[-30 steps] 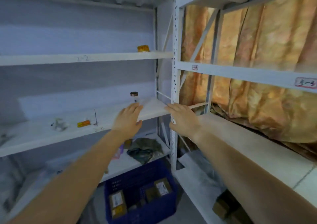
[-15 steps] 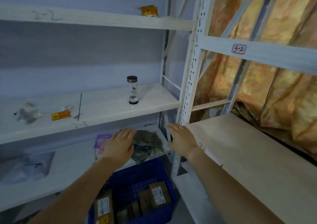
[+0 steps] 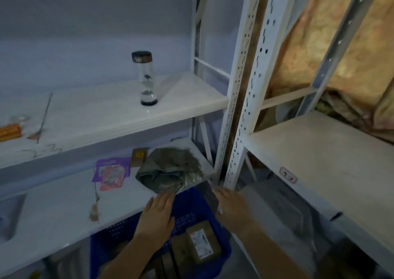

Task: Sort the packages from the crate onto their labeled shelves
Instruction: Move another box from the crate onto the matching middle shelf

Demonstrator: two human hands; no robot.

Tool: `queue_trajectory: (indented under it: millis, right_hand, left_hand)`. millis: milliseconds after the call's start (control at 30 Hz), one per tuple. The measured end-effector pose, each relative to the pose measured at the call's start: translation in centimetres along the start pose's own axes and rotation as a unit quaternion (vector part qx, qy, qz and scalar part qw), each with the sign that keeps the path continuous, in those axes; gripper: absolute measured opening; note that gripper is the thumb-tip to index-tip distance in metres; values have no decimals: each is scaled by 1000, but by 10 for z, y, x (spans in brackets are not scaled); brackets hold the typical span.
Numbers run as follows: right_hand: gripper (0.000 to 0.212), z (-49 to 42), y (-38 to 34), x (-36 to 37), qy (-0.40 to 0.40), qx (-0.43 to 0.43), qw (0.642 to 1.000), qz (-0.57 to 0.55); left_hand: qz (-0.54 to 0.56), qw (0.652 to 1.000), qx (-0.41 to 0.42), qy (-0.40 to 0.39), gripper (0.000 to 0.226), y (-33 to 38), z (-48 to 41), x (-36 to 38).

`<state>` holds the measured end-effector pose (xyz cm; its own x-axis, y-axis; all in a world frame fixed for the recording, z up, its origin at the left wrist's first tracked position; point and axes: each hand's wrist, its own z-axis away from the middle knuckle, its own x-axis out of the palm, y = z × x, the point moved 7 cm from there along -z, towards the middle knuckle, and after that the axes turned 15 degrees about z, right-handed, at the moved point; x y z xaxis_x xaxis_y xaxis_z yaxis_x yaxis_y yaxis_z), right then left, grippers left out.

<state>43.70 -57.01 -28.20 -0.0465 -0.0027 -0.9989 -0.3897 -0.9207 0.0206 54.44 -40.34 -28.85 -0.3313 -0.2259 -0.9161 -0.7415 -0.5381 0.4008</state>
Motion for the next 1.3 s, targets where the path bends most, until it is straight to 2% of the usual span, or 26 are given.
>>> queue_trajectory:
  millis: [67,167,233,300,333,467,567,633,733,867,933,1000,1033,1067,1100,1133,1167,1200,1233,1300]
  right_hand:
    - [55,-1,8,72,-40,14,999,8]
    - [66,2,13,177,-121,10,992,41]
    - [78,-1,20,228,-95,29,995,12]
    - [95,-8,21,267,-65,25,997,39]
    - [95,-12,22,291,-52,25,998,34]
    - [71,-29,20,378,-45,36,996,62]
    - [59,-39,26,437,-127,39,984,122]
    - [68,-46,29,458,-165,46,972,160]
    - [81,-53,31,486,-207,58,956,198]
    - [57,-63,32,511,-190,82,951,230]
    - [47,-65,30,512,-182,98,953,221]
    - [43,-64,28,508,-187,106,954,209]
    - [43,-64,28,508,-193,109,956,194]
    - [44,-63,28,512,-201,111,959,164]
    - [47,-64,26,516,-196,110,967,120]
    - [53,-65,24,515,-185,104,975,73]
    - [57,-67,21,515,-175,95,979,35]
    - [58,-67,20,510,-161,92,983,6]
    - [57,-64,19,503,-148,89,985,-20]
    - [50,-61,21,500,-147,95,982,-77]
  left_hand:
    - [-27,997,3,-73,65,-22,-10,73]
    - [-82,985,54,-141,63,-37,-24,172]
    - [-81,982,60,-162,64,-51,-37,234]
    - [-58,986,32,-153,68,-70,-50,287]
    - [-36,988,19,-149,71,-78,-55,311]
    - [-2,989,6,-149,76,-110,-67,401]
    - [33,979,-40,-195,75,-122,-72,447]
    - [67,968,-66,-231,80,-124,-75,470]
    - [100,964,-77,-235,82,-131,-81,501]
    - [89,957,-81,-266,88,-147,-85,537]
    - [80,958,-77,-265,79,-146,-81,542]
    - [104,980,-22,-170,56,-140,-90,535]
    - [99,975,-28,-195,50,-144,-90,538]
    - [37,987,-6,-156,51,-158,-95,552]
    - [42,993,8,-109,56,-170,-101,561]
    - [62,992,3,-111,79,-174,-101,560]
    - [73,978,-28,-193,111,-174,-96,558]
    - [88,968,-33,-231,123,-171,-99,545]
    - [80,975,-62,-199,113,-171,-106,529]
    - [84,970,-57,-223,84,-174,-103,517]
